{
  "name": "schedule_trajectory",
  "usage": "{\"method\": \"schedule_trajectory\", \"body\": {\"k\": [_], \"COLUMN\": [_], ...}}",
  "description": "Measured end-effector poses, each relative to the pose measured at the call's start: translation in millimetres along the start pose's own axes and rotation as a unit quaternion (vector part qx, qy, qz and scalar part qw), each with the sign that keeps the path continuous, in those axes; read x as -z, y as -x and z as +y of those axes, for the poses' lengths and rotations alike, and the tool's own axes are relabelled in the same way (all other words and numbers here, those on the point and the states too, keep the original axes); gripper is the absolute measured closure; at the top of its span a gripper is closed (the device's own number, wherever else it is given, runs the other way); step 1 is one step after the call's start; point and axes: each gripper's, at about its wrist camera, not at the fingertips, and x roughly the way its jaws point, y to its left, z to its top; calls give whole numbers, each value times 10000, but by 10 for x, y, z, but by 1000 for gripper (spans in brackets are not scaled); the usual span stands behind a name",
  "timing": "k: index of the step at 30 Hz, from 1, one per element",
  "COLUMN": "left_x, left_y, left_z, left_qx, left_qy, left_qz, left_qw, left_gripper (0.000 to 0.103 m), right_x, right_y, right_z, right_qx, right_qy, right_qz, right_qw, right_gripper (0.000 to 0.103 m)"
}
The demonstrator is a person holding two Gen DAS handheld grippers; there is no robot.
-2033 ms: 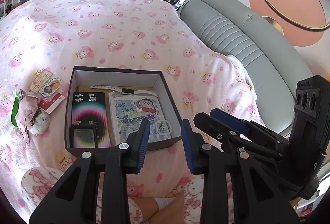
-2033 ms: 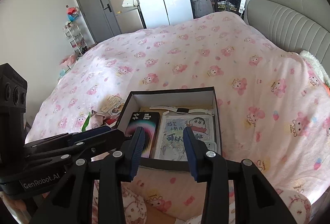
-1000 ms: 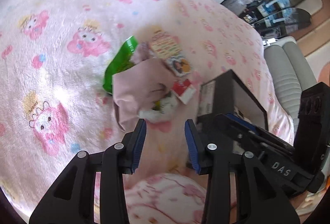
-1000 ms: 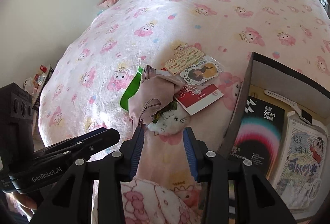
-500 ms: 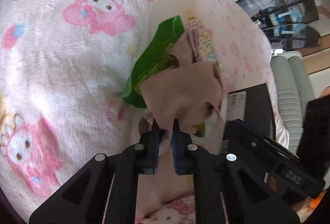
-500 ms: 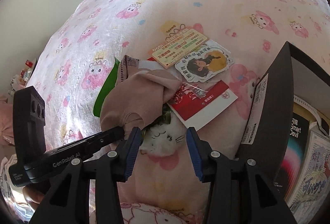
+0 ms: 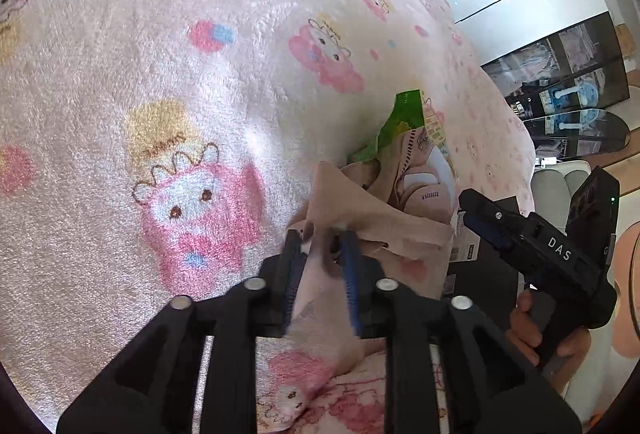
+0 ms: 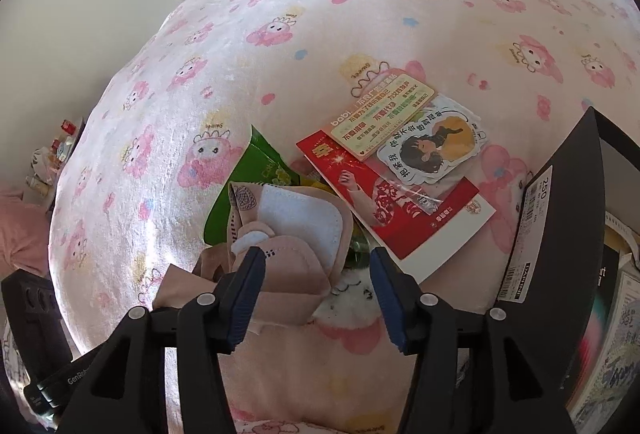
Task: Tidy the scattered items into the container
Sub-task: 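Grasp the pink fabric on the pile with the left tool, then carry the pink fabric over the black box and lower it inside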
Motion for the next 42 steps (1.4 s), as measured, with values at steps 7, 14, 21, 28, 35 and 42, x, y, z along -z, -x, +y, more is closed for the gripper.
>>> {"method": "schedule_trajectory", "body": {"k": [7, 14, 21, 28, 35, 42], "left_x": [9, 51, 261, 751, 1400, 1826], "left_y": [-433, -91, 340, 131, 37, -190], "left_z": [2, -363, -1270, -2597, -3653, -4599], "left_qx": [151, 323, 843, 1242, 1613, 1782], "left_qy": [67, -406, -1530, -2625, -3379, -4021], "left_qz": [387, 57, -85, 278, 707, 927], "left_qw": [9991, 9986, 9846, 9565, 9245, 8933], "left_gripper": [54, 96, 96, 96, 97, 96], "right_x": [50, 116, 310, 731, 1184, 1405], "right_y": [-364, 14, 948, 1883, 2462, 2842], "right_z": [38, 135, -20, -761, -1593, -2194], "right_qx": [96, -258, -684, -248, 237, 370], "right_qy": [125, 375, 248, 4, -578, -1077], "right_qz": [519, 42, -745, -1364, -1717, -2043], "right_qw": [9985, 9990, 9946, 9903, 9832, 9723], "right_gripper": [40, 97, 98, 98, 97, 97]}}
